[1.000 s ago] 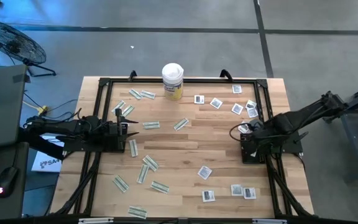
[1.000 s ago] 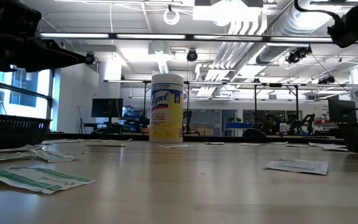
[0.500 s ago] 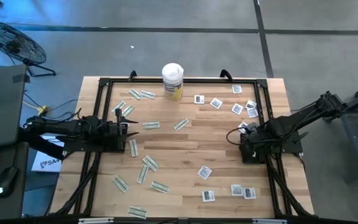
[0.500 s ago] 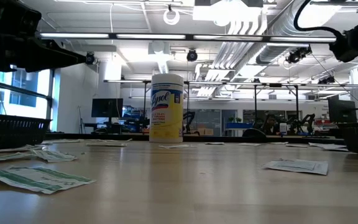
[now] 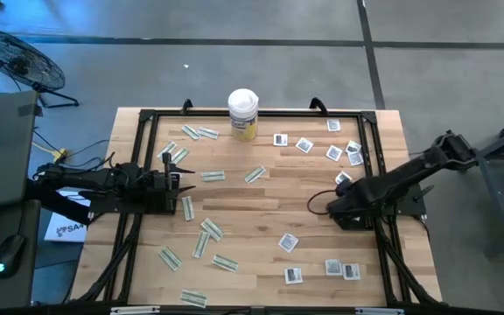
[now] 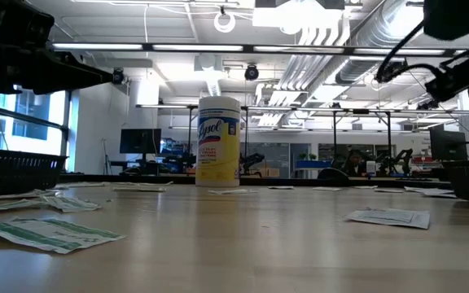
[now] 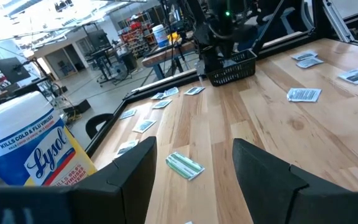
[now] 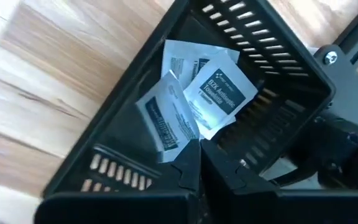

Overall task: Pick & Place First Aid Supplies
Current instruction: Put the towelette pack into the right black basket

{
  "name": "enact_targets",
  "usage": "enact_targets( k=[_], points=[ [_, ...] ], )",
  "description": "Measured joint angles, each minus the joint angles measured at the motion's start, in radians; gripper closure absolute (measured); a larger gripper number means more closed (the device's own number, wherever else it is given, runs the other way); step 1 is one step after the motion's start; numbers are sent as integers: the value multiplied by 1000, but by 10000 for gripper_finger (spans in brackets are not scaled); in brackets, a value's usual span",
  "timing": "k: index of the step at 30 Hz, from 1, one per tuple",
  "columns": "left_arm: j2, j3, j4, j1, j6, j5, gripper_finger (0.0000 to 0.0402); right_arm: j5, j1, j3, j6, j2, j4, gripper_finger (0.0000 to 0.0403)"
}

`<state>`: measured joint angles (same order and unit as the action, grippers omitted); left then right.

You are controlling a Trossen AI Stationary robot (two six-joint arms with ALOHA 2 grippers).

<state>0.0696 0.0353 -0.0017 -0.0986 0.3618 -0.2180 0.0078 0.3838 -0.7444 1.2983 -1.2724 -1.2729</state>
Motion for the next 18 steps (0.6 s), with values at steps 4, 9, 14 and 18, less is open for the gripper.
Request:
enact_targets(
  k=[4,9,14,18],
  points=[
    [0,0,0,0,0,0,195,-17,-26,0,-89,-54,-3,378],
    [0,0,0,0,0,0,195,-65,-75,-10,-150,-70,-61,336],
    [0,0,0,0,0,0,195,-43,-118,-95,-155,-68,-211,311],
    [0,0,0,0,0,0,195,17,-139,-180,-155,-68,-252,310]
  ],
)
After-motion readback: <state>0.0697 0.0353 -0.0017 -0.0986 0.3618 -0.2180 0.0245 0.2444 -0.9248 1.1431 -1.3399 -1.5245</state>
